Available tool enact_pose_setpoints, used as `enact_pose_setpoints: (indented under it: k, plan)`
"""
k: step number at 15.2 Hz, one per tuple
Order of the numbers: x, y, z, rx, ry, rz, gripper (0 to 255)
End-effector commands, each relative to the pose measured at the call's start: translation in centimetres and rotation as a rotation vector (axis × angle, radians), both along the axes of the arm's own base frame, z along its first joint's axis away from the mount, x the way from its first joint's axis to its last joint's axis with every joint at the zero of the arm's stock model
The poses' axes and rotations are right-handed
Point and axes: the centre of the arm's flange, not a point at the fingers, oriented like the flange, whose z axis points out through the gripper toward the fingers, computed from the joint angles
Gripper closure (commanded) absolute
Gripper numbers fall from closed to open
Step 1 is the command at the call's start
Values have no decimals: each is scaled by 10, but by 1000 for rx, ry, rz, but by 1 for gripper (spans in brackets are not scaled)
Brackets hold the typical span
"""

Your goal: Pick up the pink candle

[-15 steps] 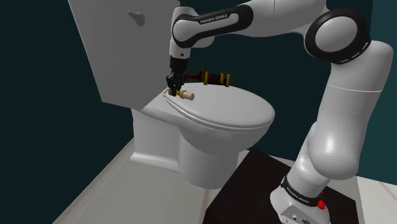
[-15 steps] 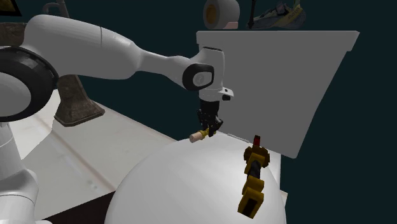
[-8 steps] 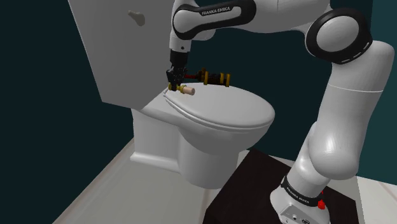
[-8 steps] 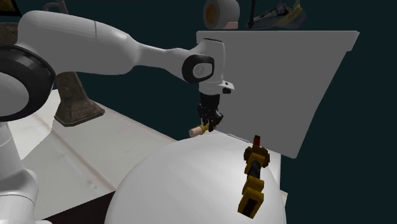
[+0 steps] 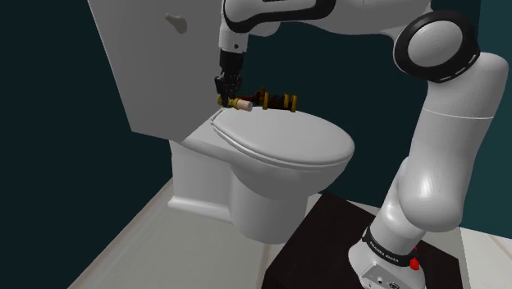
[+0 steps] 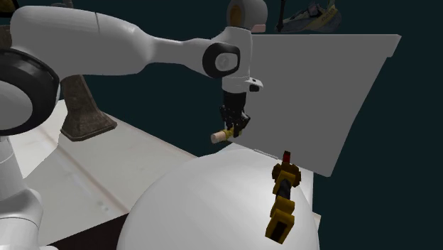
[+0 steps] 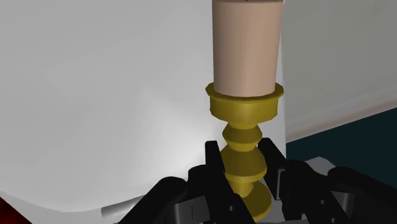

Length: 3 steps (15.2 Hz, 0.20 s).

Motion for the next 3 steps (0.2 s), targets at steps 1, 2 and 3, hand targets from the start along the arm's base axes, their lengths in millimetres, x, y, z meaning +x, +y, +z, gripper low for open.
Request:
enact_pose_setpoints:
  k: [1, 2, 3]
  plan:
    - [-1, -1, 10, 0, 1, 0, 255]
    - [-1, -1, 11, 0, 1, 0, 255]
    - [-1, -1, 11, 0, 1, 0, 255]
